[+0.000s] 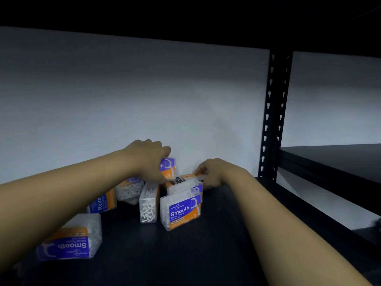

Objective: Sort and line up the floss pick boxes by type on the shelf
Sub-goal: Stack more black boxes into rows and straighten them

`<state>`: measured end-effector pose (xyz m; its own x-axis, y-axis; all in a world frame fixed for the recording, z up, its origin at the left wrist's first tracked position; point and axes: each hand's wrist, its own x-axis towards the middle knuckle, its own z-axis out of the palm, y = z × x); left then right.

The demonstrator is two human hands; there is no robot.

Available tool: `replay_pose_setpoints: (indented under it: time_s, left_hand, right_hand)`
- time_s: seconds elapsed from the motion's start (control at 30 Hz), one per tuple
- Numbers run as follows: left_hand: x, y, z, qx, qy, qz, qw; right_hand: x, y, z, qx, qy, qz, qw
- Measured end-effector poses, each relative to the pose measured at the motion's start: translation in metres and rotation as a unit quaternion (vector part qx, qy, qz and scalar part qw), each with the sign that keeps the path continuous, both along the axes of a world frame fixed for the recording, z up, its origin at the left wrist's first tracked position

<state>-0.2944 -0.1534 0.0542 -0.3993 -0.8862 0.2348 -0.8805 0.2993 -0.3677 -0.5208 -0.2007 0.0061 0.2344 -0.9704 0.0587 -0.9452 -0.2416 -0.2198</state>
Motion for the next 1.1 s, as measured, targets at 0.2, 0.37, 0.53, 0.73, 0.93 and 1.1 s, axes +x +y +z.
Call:
replay_pose_setpoints:
  time_s: [0.2,0.37,0.53,0.73,0.93,1.1]
  left_hand:
    - [-0.004,0.002,0.001,0.010,-0.021,0.018,1.000]
    - [-0.007,0.004,-0.002,0.022,0.000,0.004,1.000]
    - [-0.010,0.005,-0.004,0.041,0.019,-0.019,0.999]
    - [-0.014,0.004,-0.005,0.068,0.034,-0.024,0.997]
    - [-0.022,0.002,0.002,0.121,0.065,-0.039,0.990]
    - [-0.032,-0.004,0.006,0.133,0.064,-0.041,0.988]
  right_hand:
    - [-0.005,-0.003,-0.003,0.004,0.014,-0.015,1.000]
    - [-0.010,0.000,-0.002,-0.004,0.000,-0.049,0.999]
    - [-0.021,0.005,0.002,-0.038,-0.053,-0.047,0.997]
    - [-0.026,0.005,0.001,-0.068,-0.092,-0.018,0.993]
    - [-0.028,0.010,0.009,-0.035,-0.148,0.034,0.988]
    - [-0.035,0.012,0.015,-0.002,-0.174,0.034,0.984]
